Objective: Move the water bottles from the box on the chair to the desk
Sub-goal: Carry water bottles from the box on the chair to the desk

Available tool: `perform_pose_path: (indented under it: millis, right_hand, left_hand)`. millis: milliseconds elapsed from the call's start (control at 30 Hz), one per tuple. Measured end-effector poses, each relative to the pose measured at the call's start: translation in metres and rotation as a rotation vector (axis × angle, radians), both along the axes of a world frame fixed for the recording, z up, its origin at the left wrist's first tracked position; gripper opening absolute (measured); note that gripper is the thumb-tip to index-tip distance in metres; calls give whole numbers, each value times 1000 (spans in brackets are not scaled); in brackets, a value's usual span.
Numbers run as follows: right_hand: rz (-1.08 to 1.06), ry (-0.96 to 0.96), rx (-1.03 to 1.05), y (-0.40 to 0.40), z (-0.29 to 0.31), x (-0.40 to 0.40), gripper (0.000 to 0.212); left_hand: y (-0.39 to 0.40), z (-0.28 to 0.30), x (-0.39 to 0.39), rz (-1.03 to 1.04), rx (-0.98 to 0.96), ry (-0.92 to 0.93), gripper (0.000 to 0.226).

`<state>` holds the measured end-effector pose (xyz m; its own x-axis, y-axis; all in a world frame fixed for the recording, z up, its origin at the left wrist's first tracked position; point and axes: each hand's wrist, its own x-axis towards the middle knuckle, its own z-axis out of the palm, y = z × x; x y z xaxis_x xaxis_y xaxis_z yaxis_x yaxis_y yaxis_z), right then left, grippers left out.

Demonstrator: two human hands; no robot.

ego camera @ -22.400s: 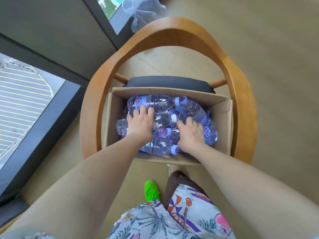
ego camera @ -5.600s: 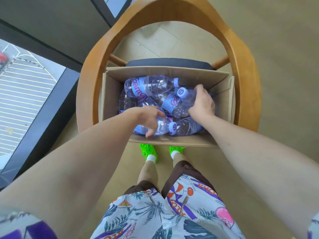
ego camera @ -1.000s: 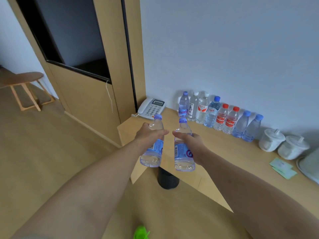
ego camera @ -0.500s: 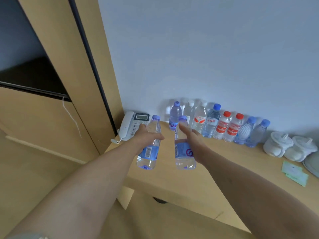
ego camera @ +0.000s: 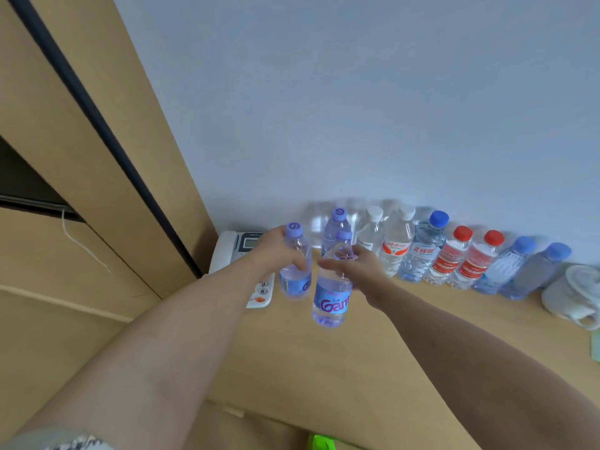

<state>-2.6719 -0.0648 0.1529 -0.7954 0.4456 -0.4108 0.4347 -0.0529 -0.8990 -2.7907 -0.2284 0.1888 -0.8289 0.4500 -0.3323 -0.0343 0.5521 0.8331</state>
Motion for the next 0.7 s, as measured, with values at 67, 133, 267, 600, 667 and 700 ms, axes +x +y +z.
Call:
perform_pose_path:
  millis: [67,133,267,600,667,700]
  right_hand:
    - [22,-19,86,0,-1,-10,66]
    - [51,-43,165,-1,-3,-17,63]
    - [43,-62,241,-1,-7,-34,49]
    - [-103,-91,298,-23,-13,-48,59]
    - [-124,-94,292,-27,-14,-46,62]
    - [-137,-94,292,-28,-15,-45,61]
  left_hand:
    - [5,-2,-11,16,-26,21,52]
    - [11,-4,-20,-11,-50,26,57]
    - [25,-10,-39,-69,-66,53,59]
    - [36,-31,-72,-95,-15,183,56]
    - [35,-35,-75,-131,4,181,53]
    - [35,-36,-76,-152,5,191,50]
